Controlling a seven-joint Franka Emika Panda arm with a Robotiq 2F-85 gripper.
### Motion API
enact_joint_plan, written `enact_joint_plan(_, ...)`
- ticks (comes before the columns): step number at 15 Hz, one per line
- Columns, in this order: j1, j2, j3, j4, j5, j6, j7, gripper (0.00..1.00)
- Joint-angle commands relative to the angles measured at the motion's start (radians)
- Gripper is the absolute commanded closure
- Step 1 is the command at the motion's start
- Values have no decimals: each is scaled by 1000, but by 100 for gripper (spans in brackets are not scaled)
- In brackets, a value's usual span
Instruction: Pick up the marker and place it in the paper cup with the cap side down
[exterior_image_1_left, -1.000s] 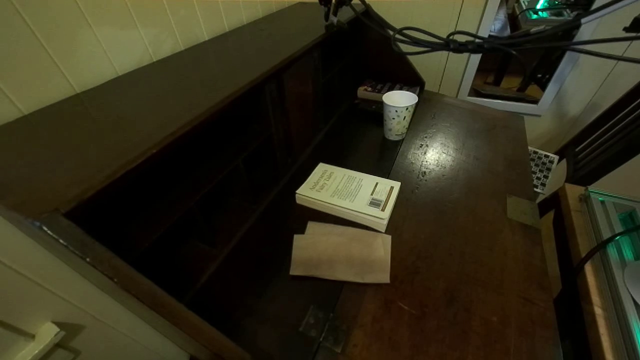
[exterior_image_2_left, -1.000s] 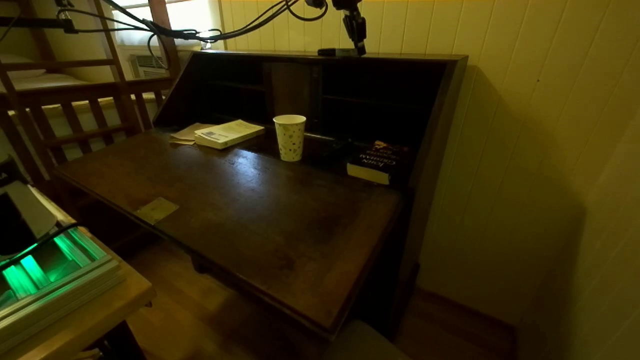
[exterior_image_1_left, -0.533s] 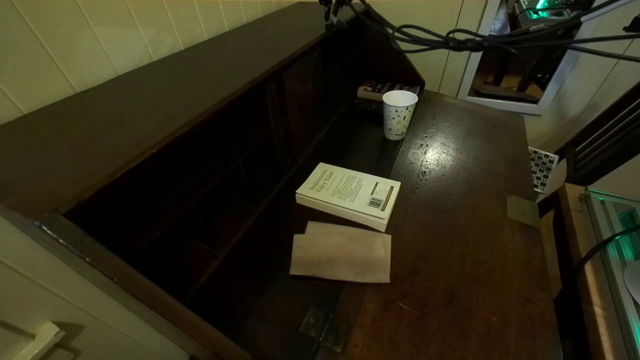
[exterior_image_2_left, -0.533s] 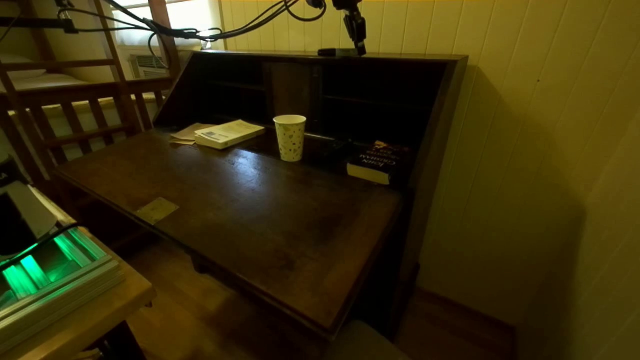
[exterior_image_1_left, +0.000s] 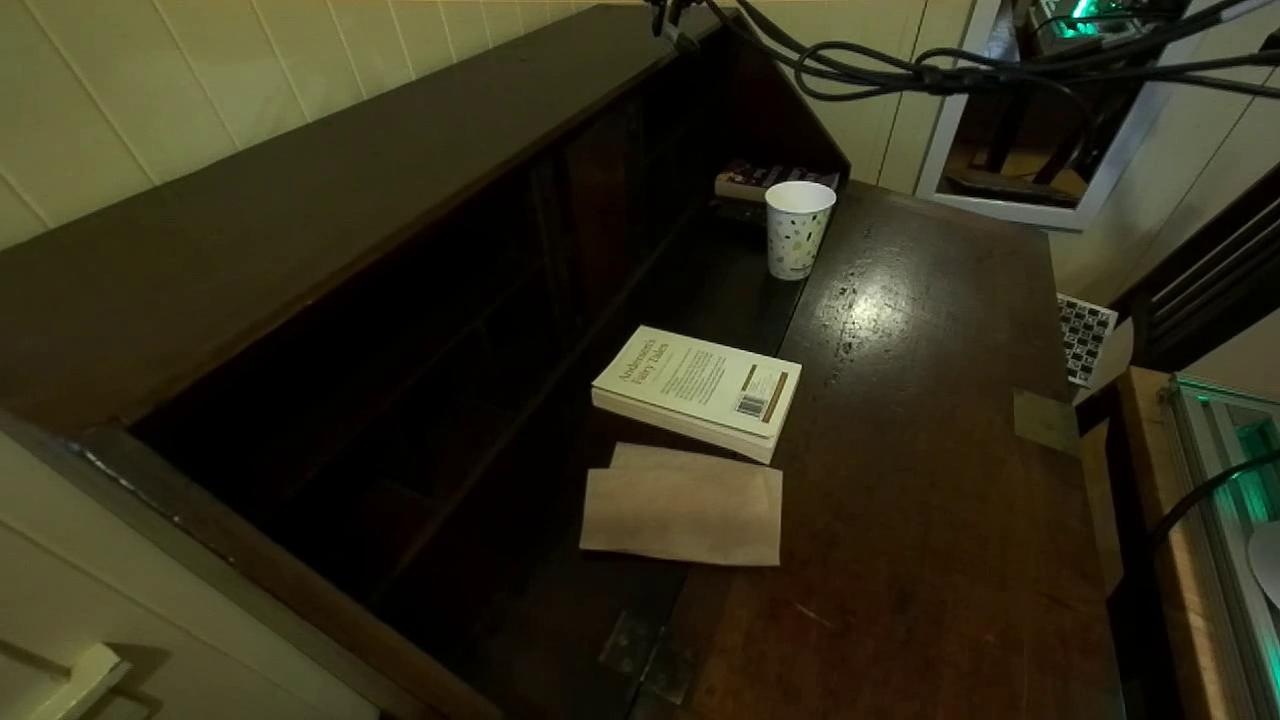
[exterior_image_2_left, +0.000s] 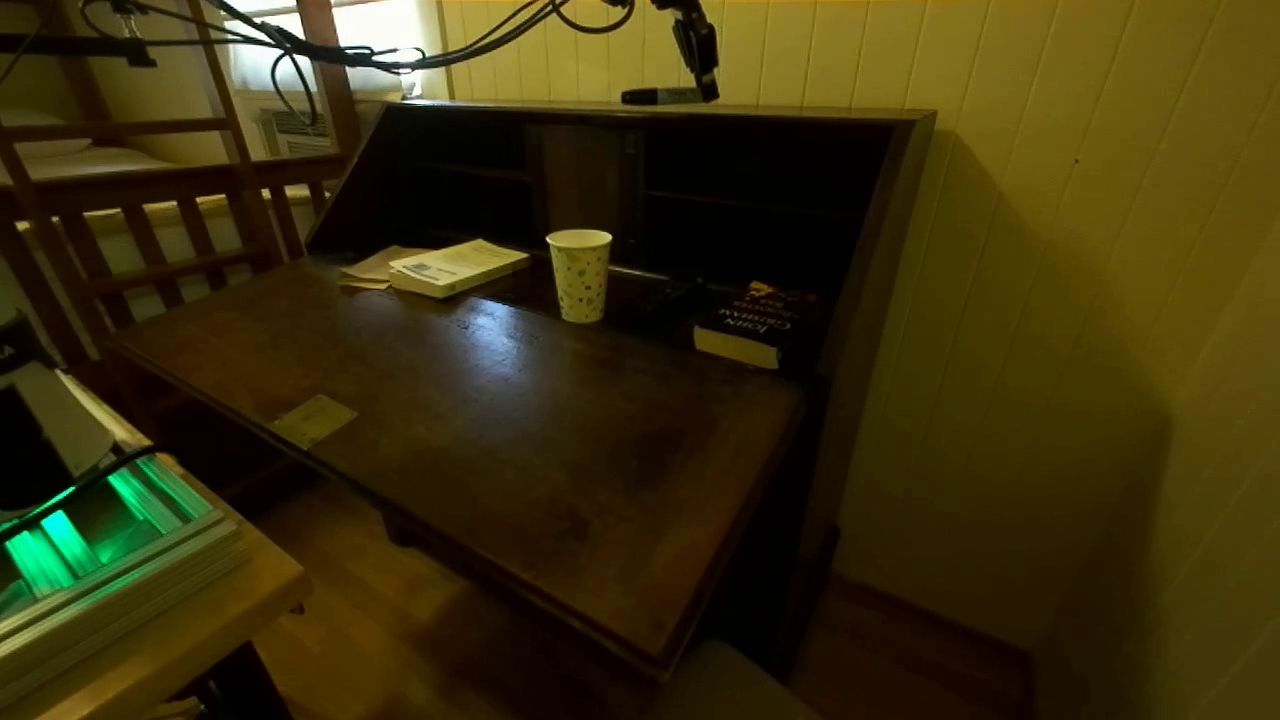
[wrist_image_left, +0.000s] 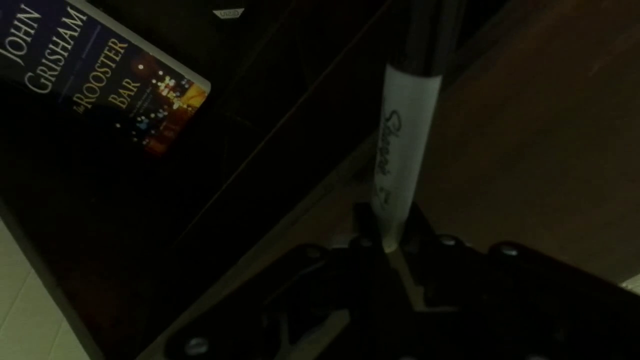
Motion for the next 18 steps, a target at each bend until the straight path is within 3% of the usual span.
enact_joint_plan(1, 44, -138, -25, -209, -46, 106, 17, 96)
enact_joint_plan(11, 78, -360, -32, -609, -45, 446, 23, 96)
enact_joint_plan(17, 82, -457, -42, -775, -70, 543, 45, 96)
enact_joint_plan(18, 70, -477, -26, -791, -33, 513, 10, 96)
